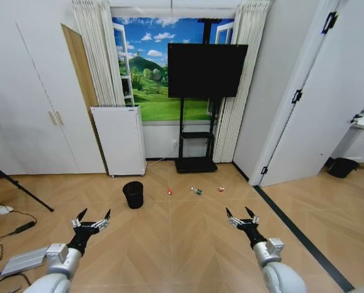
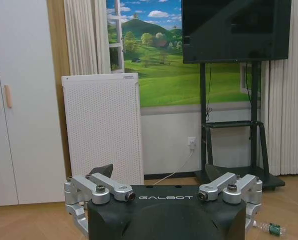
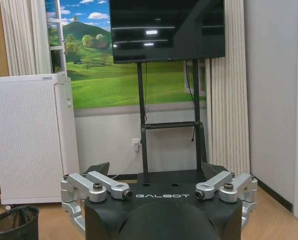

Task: Pick up the trash bin and place the garbage on the floor into it.

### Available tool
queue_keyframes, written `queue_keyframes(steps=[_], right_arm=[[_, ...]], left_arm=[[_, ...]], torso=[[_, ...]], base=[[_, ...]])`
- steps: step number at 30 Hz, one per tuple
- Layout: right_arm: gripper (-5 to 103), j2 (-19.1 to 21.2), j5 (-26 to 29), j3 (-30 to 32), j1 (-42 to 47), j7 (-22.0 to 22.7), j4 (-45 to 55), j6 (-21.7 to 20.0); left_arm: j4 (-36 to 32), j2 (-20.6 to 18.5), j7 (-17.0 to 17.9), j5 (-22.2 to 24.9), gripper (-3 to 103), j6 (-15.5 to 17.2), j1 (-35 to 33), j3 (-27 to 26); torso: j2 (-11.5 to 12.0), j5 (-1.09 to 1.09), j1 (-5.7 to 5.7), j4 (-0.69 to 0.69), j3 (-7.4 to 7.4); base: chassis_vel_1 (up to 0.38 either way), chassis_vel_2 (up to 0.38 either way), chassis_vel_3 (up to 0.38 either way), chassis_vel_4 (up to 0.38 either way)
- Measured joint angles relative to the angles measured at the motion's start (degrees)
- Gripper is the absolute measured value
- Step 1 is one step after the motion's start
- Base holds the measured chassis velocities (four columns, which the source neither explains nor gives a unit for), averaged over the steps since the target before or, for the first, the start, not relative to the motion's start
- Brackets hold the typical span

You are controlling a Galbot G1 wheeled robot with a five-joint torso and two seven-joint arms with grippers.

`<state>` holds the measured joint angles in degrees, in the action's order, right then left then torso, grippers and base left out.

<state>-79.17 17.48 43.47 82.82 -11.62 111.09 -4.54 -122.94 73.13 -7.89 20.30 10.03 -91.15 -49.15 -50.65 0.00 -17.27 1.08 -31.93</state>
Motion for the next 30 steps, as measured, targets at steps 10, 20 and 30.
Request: queue_keyframes(steps=[10, 20, 30], right_arm=[[100, 0.3, -0.6, 0.1, 0.0, -0.3, 0.1, -0.5], [100, 0.2, -1.5, 0.0, 0.0, -1.1, 0.1, -0.5], [100, 0.1, -1.9, 0.0, 0.3, -1.2, 0.4, -0.3]], left_arm=[[0.7, 0.6, -0.4, -0.3, 100, -0.3, 0.1, 0.2], [0.9, 0.7, -0.7, -0.3, 100, -0.5, 0.0, 0.0], [1.1, 0.8, -0.8, -0.2, 100, -0.6, 0.0, -0.1]], torso=[[0.0, 0.0, 0.0, 0.0, 0.0], [0.0, 0.0, 0.01, 0.0, 0.0], [0.0, 0.0, 0.01, 0.0, 0.01]], base=[[0.0, 0.0, 0.0, 0.0], [0.0, 0.0, 0.0, 0.0], [-0.114, 0.098, 0.119, -0.119]])
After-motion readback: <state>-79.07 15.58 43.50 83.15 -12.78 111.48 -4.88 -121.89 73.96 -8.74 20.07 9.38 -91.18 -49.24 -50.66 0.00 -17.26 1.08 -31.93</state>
